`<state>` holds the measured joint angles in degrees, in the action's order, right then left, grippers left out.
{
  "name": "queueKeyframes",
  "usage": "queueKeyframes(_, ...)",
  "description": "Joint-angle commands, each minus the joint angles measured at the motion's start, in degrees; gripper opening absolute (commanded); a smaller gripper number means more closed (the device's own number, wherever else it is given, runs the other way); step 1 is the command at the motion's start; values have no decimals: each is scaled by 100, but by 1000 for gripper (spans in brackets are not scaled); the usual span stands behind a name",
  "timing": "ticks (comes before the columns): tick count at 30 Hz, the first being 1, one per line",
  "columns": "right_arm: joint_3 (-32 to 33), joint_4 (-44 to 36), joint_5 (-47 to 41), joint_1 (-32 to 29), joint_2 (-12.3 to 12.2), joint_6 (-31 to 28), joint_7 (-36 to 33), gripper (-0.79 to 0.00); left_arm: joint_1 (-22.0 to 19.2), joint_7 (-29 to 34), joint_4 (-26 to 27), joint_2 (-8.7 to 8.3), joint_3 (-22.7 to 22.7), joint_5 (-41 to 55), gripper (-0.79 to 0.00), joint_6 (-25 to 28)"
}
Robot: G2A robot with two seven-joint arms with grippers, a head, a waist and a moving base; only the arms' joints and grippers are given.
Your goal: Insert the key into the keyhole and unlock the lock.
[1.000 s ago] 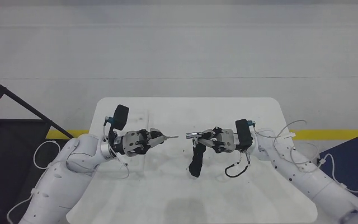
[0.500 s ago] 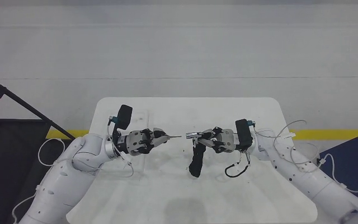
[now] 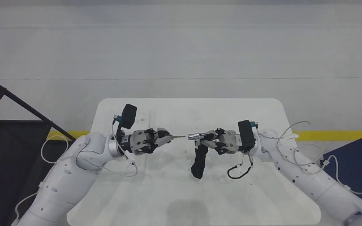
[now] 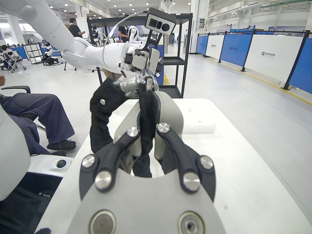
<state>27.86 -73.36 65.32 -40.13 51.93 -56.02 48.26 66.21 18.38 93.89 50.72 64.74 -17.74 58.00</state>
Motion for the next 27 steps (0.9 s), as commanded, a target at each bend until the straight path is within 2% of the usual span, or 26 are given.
queueKeyframes(1,0,0,0,0,0,0,0,-785,-17,-45,-16,-7,-38,-19,-785,0)
queueKeyframes(27,0,0,0,0,0,0,0,-785,-265,-500,-121,-107,-443,-223,-785,0)
